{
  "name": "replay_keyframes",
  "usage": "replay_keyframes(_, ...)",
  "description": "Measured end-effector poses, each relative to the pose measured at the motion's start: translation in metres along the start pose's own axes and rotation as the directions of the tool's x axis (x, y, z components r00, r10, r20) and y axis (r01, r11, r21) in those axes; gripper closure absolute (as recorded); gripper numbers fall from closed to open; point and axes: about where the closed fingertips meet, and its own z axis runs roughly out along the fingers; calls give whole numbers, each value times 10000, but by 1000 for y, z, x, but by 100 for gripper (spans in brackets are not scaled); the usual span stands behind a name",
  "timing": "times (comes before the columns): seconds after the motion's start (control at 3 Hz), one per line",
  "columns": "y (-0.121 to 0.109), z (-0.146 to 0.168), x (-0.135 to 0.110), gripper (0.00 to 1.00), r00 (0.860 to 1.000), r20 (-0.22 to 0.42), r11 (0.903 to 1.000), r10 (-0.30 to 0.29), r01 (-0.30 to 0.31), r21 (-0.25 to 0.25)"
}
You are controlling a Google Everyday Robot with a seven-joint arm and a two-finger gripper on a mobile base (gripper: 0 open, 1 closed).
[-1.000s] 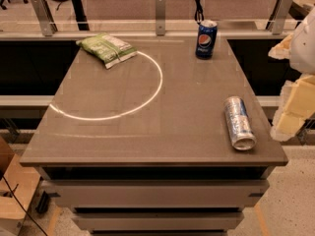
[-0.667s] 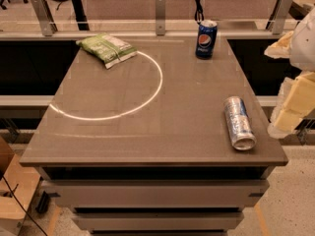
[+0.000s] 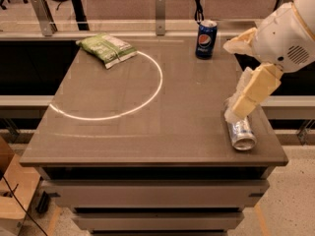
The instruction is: Pick green jalapeno chip bag
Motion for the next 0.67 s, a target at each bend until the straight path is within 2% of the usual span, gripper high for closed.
replay_keyframes(0.33,-20,28,-32,0,9947,993,9996,-282,273,108)
replay_keyframes(0.67,-23,29,-35,0,9939,1069,9994,-288,265,226)
